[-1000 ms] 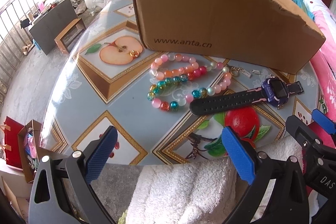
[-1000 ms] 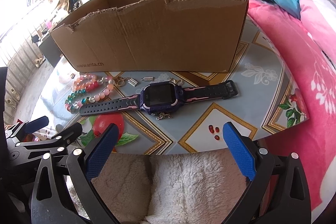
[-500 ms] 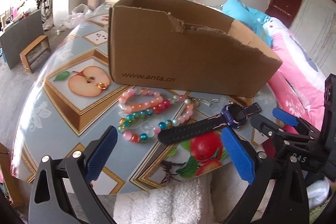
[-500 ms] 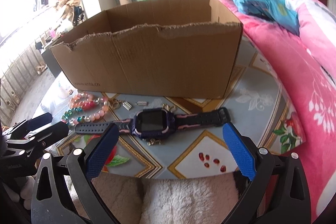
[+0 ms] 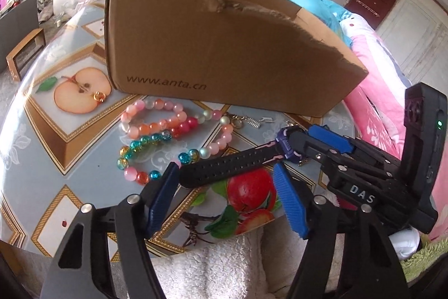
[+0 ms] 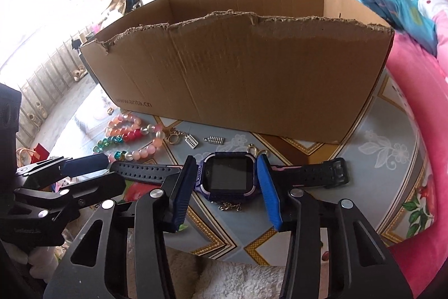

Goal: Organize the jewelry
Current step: 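Close the right gripper on the watch face while the left gripper grips the black strap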

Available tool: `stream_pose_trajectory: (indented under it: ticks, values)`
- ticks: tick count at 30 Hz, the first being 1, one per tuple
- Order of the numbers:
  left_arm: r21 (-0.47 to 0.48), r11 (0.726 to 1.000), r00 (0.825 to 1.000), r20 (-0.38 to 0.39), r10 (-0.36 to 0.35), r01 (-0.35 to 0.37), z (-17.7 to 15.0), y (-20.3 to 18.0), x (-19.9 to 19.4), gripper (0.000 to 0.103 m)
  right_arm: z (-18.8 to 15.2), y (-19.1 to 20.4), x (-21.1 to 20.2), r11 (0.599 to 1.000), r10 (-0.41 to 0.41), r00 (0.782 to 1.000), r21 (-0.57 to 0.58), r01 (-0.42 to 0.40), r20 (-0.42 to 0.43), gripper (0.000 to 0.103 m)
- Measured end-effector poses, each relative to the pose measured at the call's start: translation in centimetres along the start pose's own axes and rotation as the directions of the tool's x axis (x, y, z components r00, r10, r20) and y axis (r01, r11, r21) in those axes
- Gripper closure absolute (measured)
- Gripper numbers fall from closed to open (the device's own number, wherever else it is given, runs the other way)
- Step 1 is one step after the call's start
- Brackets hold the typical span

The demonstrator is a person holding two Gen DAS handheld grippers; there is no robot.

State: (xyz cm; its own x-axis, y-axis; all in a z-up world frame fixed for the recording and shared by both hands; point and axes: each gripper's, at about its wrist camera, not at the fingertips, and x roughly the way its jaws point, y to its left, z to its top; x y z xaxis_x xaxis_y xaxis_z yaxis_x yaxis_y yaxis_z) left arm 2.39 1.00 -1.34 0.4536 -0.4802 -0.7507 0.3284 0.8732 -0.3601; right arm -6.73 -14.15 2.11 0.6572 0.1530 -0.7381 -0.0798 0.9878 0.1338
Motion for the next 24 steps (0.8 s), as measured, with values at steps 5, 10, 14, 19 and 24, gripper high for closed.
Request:
stream_pose_trajectory:
  ticks: [5,10,14,19,24]
  values:
    - [-0.055,0.998,1.000,-0.005,-0.016,0.016,0.4,0.6,0.3,0.037,-0.4,0.0,0.1,1.000,0.003,1.000,-0.012,-0.003,-0.002,0.061]
    - [-0.172,0.972,0.987,0.008,-0.158,0.157,0.6,2.0,0.0,0.037,-0.1,-0.2,0.3,1.000,0.008,1.000,-0.012,-0.008,-0.001,0.061]
    - [-0.197,0.952,0.972,0.045,-0.230,0.234,1.0,2.0,-0.5,0.037,-0.1,-0.3,0.4,1.000,0.008,1.000,-0.019,-0.008,-0.001,0.061]
    - [-0.149,0.965,0.976,0.027,-0.215,0.217,1.7,0.3,-0.1,0.046,0.0,-0.6,0.5,1.000,0.017,1.000,-0.017,-0.017,-0.002,0.061]
    - [-0.090,0.984,0.987,-0.002,-0.158,0.157,1.7,-0.9,0.9,0.066,0.1,-0.9,0.6,0.999,0.028,1.000,-0.015,-0.028,-0.005,0.061]
